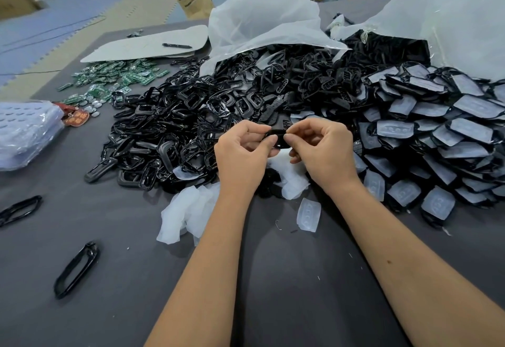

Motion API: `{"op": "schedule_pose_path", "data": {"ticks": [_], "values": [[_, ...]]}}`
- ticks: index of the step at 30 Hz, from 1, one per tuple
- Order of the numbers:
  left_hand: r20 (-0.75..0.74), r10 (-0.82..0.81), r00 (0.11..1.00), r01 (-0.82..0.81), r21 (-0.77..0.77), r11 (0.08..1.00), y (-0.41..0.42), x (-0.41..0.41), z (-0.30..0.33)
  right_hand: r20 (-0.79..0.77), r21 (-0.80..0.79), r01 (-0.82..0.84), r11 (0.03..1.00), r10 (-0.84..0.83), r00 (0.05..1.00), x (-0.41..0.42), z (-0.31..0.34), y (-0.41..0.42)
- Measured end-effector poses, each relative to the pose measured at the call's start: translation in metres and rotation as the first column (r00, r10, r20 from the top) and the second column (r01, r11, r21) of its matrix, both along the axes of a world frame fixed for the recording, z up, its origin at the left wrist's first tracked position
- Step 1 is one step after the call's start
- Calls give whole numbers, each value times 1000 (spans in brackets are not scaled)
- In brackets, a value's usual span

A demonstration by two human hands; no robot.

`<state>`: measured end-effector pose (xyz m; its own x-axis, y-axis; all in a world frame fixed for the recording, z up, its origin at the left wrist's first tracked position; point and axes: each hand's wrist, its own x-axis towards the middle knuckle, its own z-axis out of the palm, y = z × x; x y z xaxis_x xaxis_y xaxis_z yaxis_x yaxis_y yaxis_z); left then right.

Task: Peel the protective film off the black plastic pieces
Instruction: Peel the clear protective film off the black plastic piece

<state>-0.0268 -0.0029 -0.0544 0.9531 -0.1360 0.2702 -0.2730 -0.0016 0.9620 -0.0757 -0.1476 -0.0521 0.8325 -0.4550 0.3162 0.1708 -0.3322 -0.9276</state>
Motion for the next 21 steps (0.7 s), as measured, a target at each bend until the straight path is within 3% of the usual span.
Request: {"op": "schedule_pose_path", "data": {"ticks": [4, 7, 11, 21], "values": [[-59, -65, 996, 59, -102, 993, 3, 1, 1, -24, -11, 60, 998, -60, 998, -1, 0, -2], [-106, -128, 986, 105, -201, 974, 5, 2, 4, -26, 90, -52, 995, 55, 998, -2, 3, -2], [-123, -173, 977, 141, -233, 962, 6, 1, 4, 4, 225, -189, 956, 193, 981, -2, 4, -7], [-130, -175, 976, 143, -225, 964, 6, 0, 4, 34, 347, -254, 903, 258, 966, -5, 7, -10]]}}
